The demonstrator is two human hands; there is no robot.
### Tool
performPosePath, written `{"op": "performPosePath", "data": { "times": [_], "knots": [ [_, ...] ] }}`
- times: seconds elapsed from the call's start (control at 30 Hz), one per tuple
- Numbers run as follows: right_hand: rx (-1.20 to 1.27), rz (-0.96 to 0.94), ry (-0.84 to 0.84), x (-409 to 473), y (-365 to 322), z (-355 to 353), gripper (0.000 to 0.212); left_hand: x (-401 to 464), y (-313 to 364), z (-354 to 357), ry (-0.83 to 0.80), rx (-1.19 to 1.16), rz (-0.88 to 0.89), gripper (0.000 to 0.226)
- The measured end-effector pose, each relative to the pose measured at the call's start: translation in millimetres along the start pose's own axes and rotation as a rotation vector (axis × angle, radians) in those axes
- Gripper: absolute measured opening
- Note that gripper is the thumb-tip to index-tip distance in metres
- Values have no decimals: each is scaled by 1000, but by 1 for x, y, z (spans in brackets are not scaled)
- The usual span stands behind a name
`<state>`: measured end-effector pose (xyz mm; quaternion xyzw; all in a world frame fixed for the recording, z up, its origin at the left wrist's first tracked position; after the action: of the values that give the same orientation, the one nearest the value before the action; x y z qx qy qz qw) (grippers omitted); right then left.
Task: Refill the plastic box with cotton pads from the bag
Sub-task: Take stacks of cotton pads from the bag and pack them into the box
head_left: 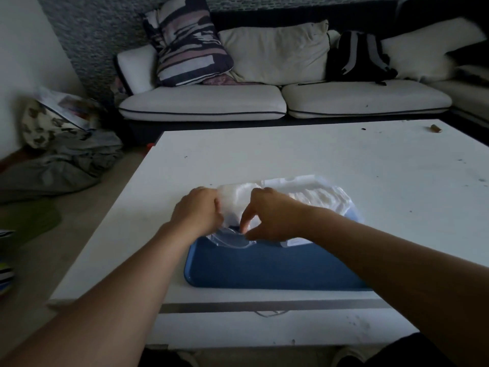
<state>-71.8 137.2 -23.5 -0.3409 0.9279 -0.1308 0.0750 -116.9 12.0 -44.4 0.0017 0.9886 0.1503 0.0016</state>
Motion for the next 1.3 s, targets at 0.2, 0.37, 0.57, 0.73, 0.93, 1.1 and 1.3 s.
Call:
{"op": "performPosePath", "data": {
  "times": [0.2, 0.37, 0.57, 0.73, 0.93, 1.1, 1.3],
  "knots": [
    [-340, 77, 264, 9, 14, -23, 30, 1, 23, -21, 142, -275, 134, 18],
    [-471, 172, 197, 10, 26, -14, 51, -1, 32, -30, 187, -329, 186, 20],
    [-382, 191, 168, 18, 37, -4, 61, -4, 36, -28, 170, -344, 192, 20],
    [-396, 144, 193, 22, 35, -1, 48, -2, 30, -23, 122, -347, 150, 19],
    [-267, 125, 212, 19, 37, 1, 41, -2, 16, -2, 5, -167, -30, 35],
    [-74, 79, 232, 17, 38, 4, 30, -4, 10, 9, 51, -72, -152, 44],
    [585, 117, 519, -3, 45, -34, 29, 2, 5, 15, 42, -86, -174, 42]
  ]
}}
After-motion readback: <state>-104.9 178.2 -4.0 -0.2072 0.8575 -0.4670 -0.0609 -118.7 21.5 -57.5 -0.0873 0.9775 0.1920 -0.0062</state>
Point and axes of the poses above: each hand's wrist, its own x-axis towards the middle knuckle, its own z-axis out of the palm, y = z × x, the point moved 9 cm from there along x, towards the middle knuckle, and after that the axes turned 10 degrees about -z, right-handed, at the moved point
